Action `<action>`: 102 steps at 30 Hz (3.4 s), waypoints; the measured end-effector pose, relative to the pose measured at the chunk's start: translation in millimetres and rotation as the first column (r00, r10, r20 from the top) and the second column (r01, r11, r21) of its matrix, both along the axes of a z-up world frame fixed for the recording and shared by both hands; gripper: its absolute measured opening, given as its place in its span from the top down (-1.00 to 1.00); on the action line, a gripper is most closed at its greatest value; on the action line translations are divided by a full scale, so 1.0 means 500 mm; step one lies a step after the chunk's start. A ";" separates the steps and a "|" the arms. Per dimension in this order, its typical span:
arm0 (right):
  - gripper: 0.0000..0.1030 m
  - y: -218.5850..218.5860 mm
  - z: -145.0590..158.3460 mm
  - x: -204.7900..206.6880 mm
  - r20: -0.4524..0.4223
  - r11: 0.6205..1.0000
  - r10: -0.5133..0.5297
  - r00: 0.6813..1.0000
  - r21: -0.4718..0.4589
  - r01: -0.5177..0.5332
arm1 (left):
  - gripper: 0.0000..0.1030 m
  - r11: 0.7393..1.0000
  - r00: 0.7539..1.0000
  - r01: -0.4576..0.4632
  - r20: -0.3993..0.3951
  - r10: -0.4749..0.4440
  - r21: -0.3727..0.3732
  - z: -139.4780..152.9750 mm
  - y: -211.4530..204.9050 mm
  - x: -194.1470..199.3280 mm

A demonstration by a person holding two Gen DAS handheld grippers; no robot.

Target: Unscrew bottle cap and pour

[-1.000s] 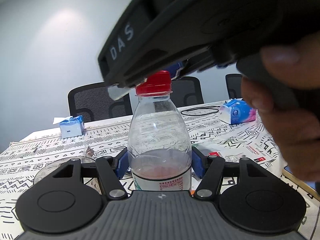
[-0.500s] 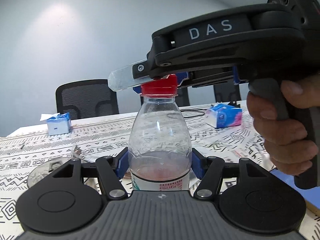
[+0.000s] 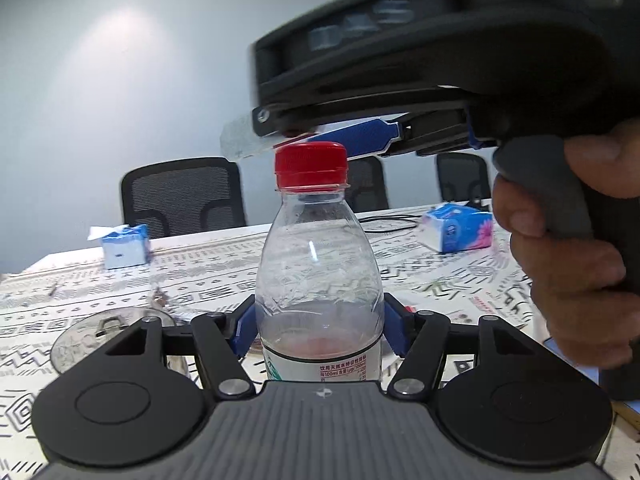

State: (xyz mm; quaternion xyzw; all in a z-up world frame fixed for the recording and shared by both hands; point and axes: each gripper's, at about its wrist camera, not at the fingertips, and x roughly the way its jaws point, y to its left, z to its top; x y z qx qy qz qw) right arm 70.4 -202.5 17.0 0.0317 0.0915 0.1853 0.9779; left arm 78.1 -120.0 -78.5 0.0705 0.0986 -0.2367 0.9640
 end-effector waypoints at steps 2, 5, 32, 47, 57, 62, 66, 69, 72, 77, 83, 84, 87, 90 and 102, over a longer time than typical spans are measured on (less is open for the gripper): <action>-0.06 0.022 -0.004 -0.004 0.012 0.998 -0.056 0.998 -0.017 0.056 | -0.16 1.000 1.000 -0.010 0.012 0.010 0.013 0.000 -0.006 -0.006; -0.06 0.051 -0.012 -0.010 0.044 0.990 -0.086 0.995 -0.109 0.091 | -0.16 1.000 1.000 -0.014 0.013 0.014 0.016 0.004 -0.006 -0.007; 0.16 0.005 0.001 -0.007 -0.033 0.997 0.076 0.997 -0.011 -0.076 | -0.15 0.999 1.000 0.028 -0.007 -0.028 -0.016 0.002 0.019 -0.007; 0.34 0.075 -0.009 -0.037 0.027 0.985 -0.085 0.996 -0.151 0.089 | -0.16 1.000 1.000 0.017 0.000 -0.017 -0.004 0.003 0.014 -0.022; 0.35 0.022 -0.007 -0.016 -0.030 0.998 0.037 0.999 -0.050 -0.038 | -0.15 1.000 1.000 0.027 -0.004 -0.027 -0.008 0.005 0.022 -0.015; 0.34 0.007 -0.005 -0.011 -0.053 0.999 0.051 0.997 -0.007 -0.052 | -0.15 1.000 1.000 0.028 -0.001 -0.028 -0.003 0.004 0.019 -0.012; 0.28 0.019 -0.006 -0.015 -0.037 0.999 0.025 0.999 -0.022 -0.025 | -0.16 1.000 1.000 0.024 -0.004 -0.024 -0.003 0.004 0.017 -0.006; 0.27 0.033 -0.008 -0.021 -0.016 0.998 0.005 1.000 -0.064 -0.006 | -0.16 1.000 1.000 0.021 -0.003 -0.021 0.001 0.004 0.014 -0.005; 0.23 0.047 -0.008 -0.028 0.007 0.995 -0.023 1.000 -0.094 0.024 | -0.16 1.000 1.000 0.018 -0.003 -0.018 0.007 0.003 0.011 -0.005; 0.15 0.058 -0.009 -0.037 0.022 0.993 -0.044 0.999 -0.111 0.046 | -0.16 1.000 1.000 0.020 -0.005 -0.020 0.009 0.004 0.010 -0.005; 0.14 0.069 -0.012 -0.036 0.033 0.989 -0.055 0.998 -0.135 0.059 | -0.16 1.000 1.000 0.019 -0.004 -0.019 0.012 0.003 0.008 -0.007; 0.12 0.070 -0.013 -0.036 0.033 0.989 -0.055 0.998 -0.136 0.059 | -0.16 1.000 1.000 0.018 -0.004 -0.018 0.012 0.003 0.008 -0.007; 0.12 0.078 -0.017 -0.036 0.040 0.985 -0.066 0.997 -0.154 0.071 | -0.16 1.000 1.000 0.019 -0.003 -0.018 0.013 0.002 0.007 -0.007; 0.15 0.087 -0.022 -0.037 0.048 0.979 -0.079 0.996 -0.187 0.087 | -0.16 1.000 1.000 0.017 -0.003 -0.017 0.014 0.002 0.007 -0.008; 0.30 0.088 -0.030 -0.029 0.039 0.975 -0.091 0.995 -0.198 0.097 | -0.17 0.999 1.000 0.030 -0.004 -0.030 0.011 0.002 0.015 -0.020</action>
